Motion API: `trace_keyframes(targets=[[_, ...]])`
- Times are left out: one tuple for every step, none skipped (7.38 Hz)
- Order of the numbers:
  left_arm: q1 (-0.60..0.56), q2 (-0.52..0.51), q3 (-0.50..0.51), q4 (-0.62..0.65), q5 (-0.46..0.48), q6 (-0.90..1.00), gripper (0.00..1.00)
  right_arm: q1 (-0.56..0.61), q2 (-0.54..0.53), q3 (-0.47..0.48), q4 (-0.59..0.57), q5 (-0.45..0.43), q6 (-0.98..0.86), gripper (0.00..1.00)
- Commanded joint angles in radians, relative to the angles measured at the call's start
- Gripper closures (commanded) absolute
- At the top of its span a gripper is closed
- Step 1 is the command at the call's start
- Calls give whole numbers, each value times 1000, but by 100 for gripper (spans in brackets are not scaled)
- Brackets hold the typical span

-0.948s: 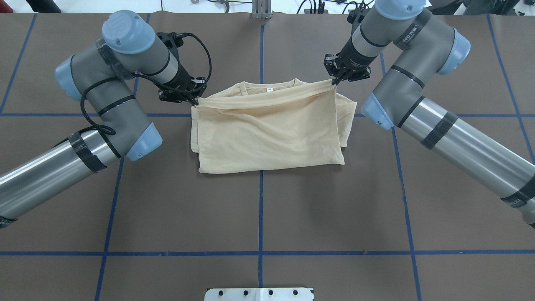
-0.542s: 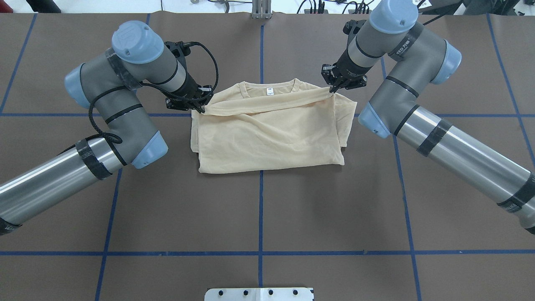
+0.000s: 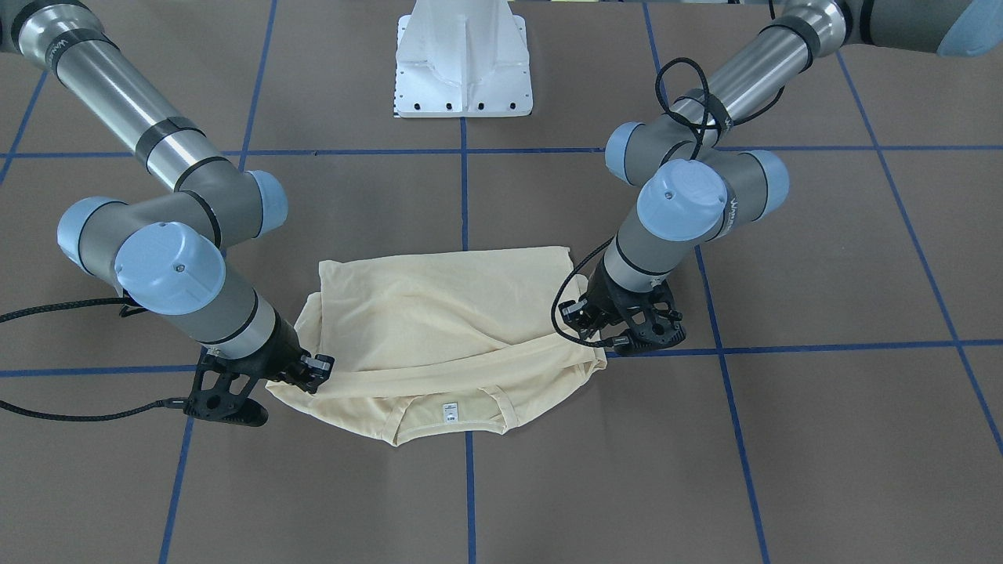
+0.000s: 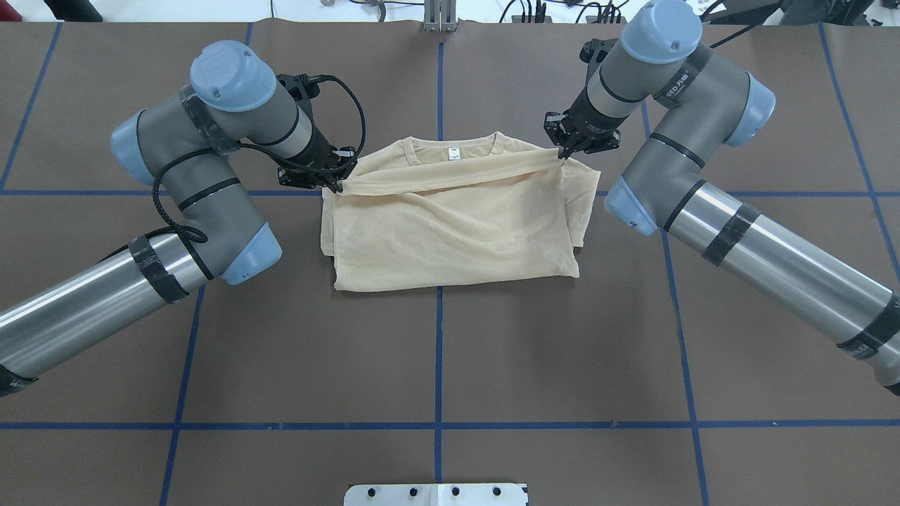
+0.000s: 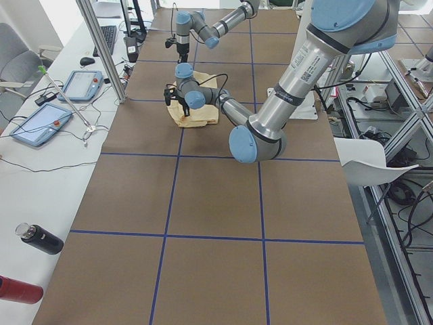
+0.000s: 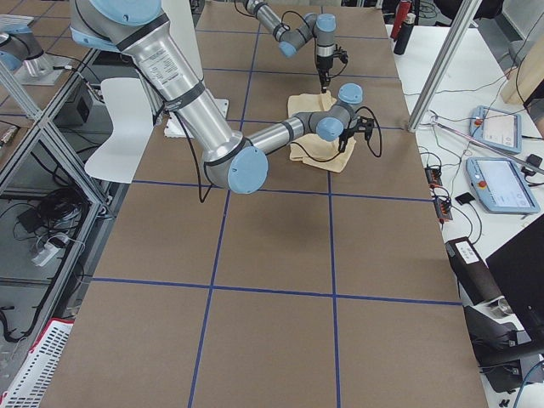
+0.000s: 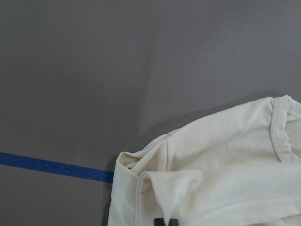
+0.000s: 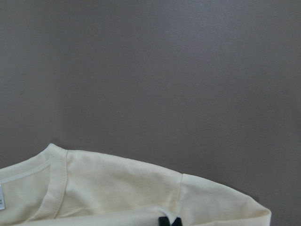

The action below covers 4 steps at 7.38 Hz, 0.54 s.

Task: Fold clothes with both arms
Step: 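Lower the hem onto the collar edge with both grippers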

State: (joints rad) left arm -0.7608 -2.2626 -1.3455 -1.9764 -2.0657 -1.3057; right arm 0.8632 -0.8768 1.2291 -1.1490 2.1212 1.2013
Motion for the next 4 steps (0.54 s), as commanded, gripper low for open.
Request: trace_keyframes(targets=[[-6, -2, 14, -15, 1, 0, 100, 13, -2, -16, 0, -7, 0, 100], [-12, -2, 15, -28, 1, 0, 100, 14, -1, -19, 0, -7, 0, 100], [-24, -3, 17, -30, 1, 2, 100, 14, -1, -20, 0, -7, 0, 100], [-31, -3, 26, -42, 1, 0, 100, 13, 1, -20, 0, -7, 0, 100]])
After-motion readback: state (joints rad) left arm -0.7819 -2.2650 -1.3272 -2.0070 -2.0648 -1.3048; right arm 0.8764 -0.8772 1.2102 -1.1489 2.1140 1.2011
